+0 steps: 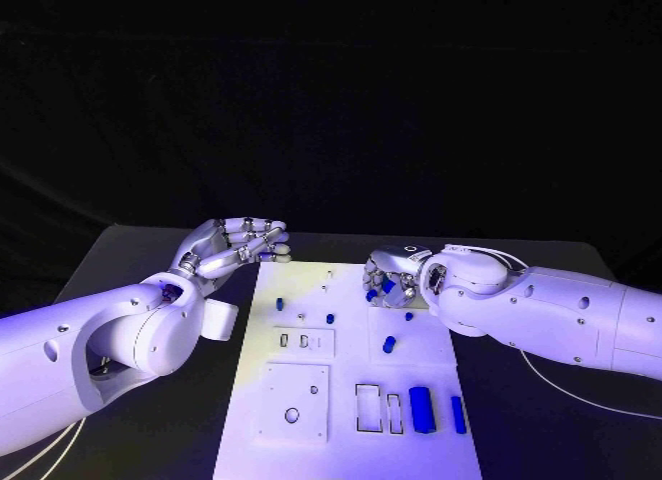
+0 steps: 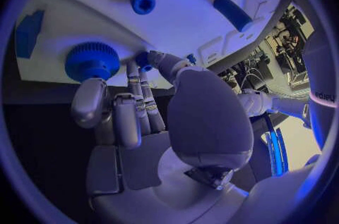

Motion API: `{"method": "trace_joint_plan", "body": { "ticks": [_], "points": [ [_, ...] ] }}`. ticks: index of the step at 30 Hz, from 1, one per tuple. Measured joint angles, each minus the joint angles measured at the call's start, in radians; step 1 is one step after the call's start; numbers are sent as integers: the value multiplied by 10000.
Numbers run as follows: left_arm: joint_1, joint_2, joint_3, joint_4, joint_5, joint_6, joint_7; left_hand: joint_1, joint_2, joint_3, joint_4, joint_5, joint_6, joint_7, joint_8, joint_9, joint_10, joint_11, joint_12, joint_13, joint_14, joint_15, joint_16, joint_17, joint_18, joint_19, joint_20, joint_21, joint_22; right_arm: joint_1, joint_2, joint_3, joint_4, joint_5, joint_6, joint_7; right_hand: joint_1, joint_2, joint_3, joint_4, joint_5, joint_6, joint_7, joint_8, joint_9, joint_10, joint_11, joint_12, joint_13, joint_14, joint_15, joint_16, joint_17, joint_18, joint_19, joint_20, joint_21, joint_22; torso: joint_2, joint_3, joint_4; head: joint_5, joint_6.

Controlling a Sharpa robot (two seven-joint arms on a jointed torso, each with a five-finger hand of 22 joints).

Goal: Assemble the parts on the task board

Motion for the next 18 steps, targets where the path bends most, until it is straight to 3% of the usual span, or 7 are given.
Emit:
{"method": "trace_joint_plan", "body": {
  "ticks": [3,5,10,18],
  "points": [
    [0,0,0,-5,0,18,-17,0,0,0,0,0,0,0,0,0,0,0,0,0,0,0,0,0,0,0,0,0,-1,5,1,6,-6,1,-17,0,93,173,165,-22,-79,154,-90,116,111,174,-73,30,17,26,-26,2,0,0,-1,0,36,47,13,-1,1,1,1],
    [1,0,0,-9,0,29,-30,0,0,0,0,0,0,0,0,0,0,0,0,0,0,0,0,9,0,0,0,0,0,5,1,6,-10,3,-48,-3,126,340,323,-33,-419,284,-148,208,221,331,-130,78,65,55,-55,52,5,1,-59,-57,70,99,25,-1,5,2,2],
    [1,1,0,-33,0,60,-75,0,0,0,0,0,0,0,0,0,0,0,-38,0,0,0,0,10,0,0,0,0,-1,-3,-11,-2,-33,8,-315,-55,243,506,535,-124,-793,476,-270,448,510,519,-228,183,127,49,-203,51,-32,0,-122,-120,70,99,44,0,12,2,14],
    [1,-1,0,-70,0,94,-132,0,0,0,0,0,0,0,0,0,0,0,-38,-1,0,0,0,20,0,0,0,40,8,-8,-73,-3,142,7,-1221,-152,276,539,684,-274,-938,523,-318,742,516,595,-174,262,153,70,-254,92,6,1,-91,-200,110,191,62,1,19,15,52]
  ]
}}
